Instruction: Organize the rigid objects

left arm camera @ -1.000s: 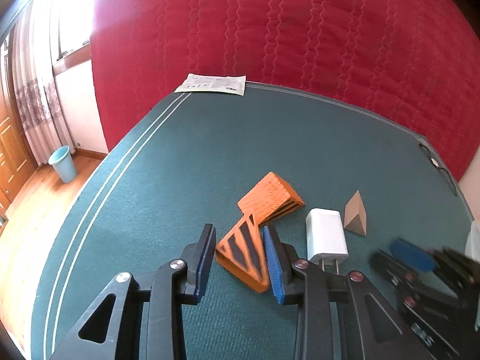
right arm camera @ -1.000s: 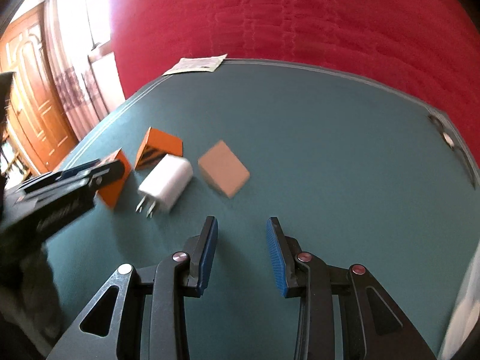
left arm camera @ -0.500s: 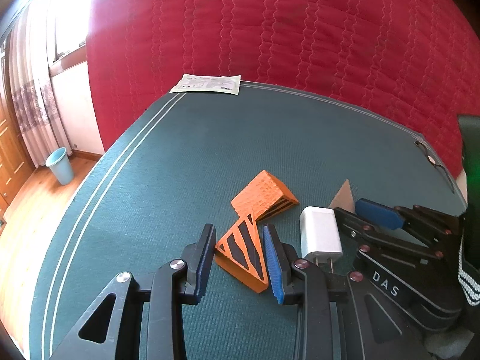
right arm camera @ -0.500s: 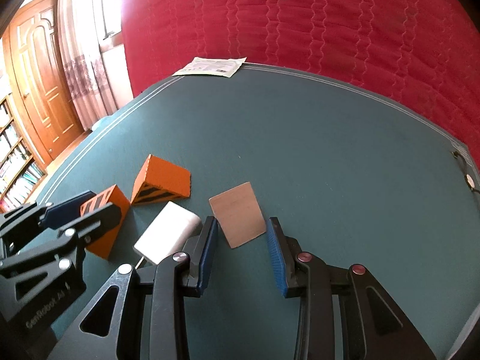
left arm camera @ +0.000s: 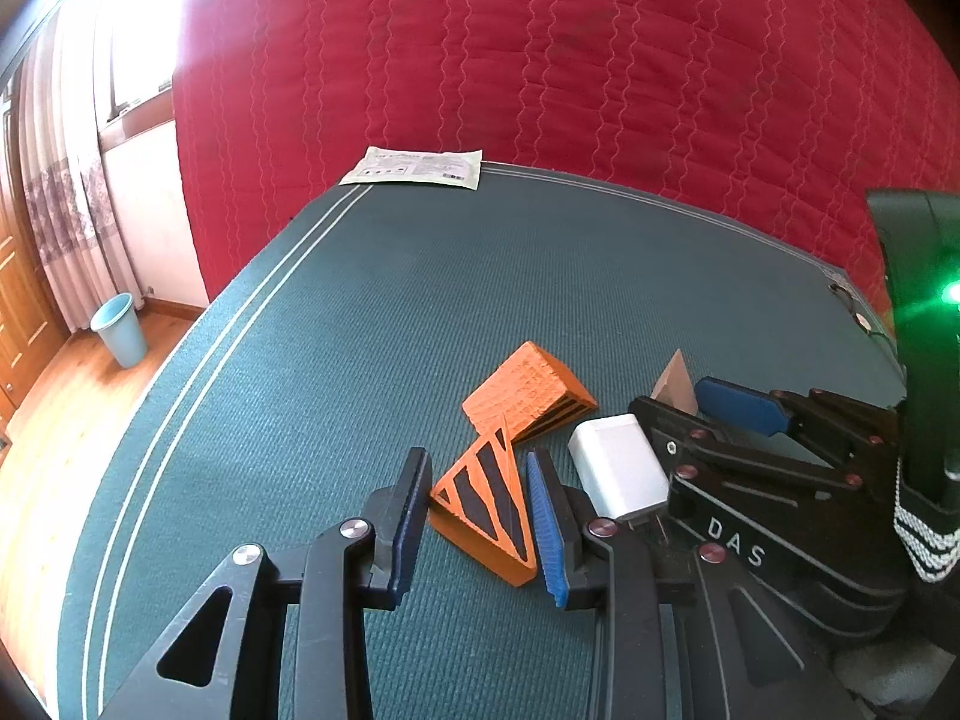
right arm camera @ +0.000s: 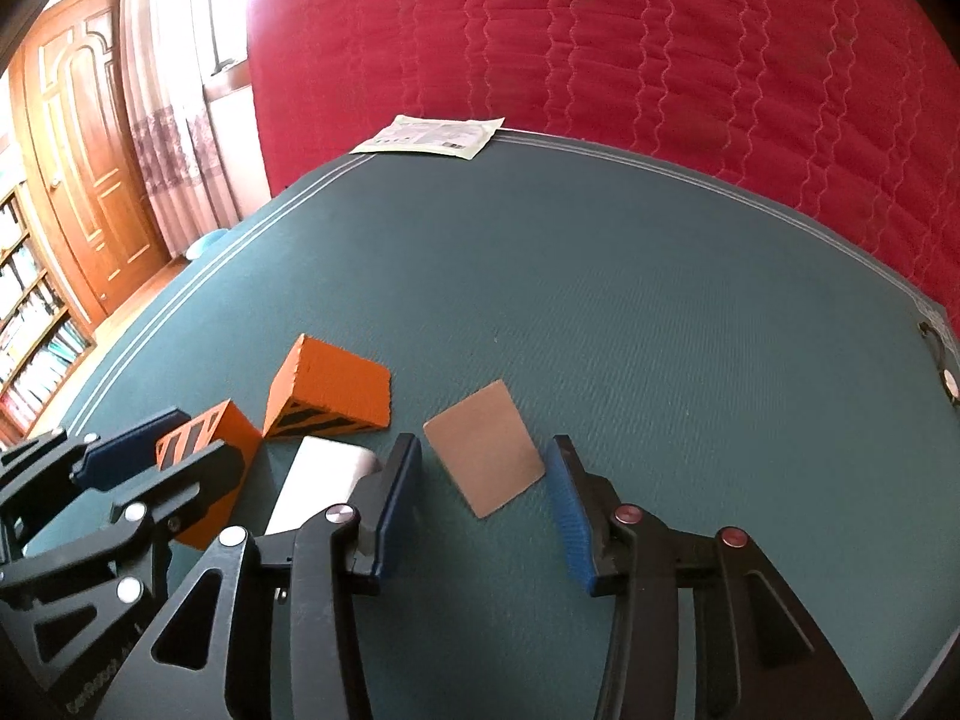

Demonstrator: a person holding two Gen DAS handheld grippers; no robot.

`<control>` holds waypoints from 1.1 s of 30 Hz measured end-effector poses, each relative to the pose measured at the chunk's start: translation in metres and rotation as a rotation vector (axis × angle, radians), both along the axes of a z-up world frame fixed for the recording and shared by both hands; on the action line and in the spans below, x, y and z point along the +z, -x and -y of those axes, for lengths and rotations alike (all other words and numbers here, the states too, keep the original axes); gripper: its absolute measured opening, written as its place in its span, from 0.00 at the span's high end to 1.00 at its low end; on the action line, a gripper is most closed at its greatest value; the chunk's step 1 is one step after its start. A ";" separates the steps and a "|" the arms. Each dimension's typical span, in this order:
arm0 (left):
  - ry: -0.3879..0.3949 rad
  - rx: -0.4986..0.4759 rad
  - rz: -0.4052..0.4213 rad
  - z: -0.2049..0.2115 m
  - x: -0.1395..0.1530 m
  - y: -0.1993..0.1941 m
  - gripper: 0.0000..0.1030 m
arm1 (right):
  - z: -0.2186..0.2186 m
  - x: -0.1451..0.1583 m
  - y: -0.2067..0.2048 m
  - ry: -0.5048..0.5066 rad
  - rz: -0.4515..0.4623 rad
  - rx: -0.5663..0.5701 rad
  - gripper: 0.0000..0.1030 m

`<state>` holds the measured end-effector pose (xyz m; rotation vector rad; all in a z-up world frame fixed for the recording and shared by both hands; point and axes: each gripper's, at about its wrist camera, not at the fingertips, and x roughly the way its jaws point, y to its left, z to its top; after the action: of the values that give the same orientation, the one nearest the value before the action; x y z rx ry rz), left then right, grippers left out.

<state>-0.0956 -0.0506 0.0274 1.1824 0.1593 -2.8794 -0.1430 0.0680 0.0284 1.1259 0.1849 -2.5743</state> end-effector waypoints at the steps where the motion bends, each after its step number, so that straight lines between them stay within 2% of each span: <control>1: 0.000 0.000 0.000 0.000 0.000 0.000 0.66 | 0.000 0.000 0.001 0.002 0.001 -0.002 0.56; 3: -0.002 0.000 0.002 0.000 0.000 0.000 0.66 | 0.002 0.000 0.002 -0.001 0.001 -0.004 0.57; 4: -0.004 0.000 0.005 0.000 -0.001 0.001 0.66 | 0.002 0.000 0.002 -0.003 0.000 -0.005 0.61; 13: -0.040 -0.011 0.005 0.005 0.001 0.000 0.66 | -0.011 0.000 -0.005 0.025 0.003 -0.052 0.61; 33: -0.136 -0.101 -0.047 0.003 0.015 -0.007 0.66 | -0.055 0.000 -0.097 0.114 0.016 -0.138 0.61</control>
<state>-0.0882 -0.0534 0.0426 1.1757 0.3098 -3.0287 -0.0463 0.1233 0.0287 1.1541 -0.0441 -2.6557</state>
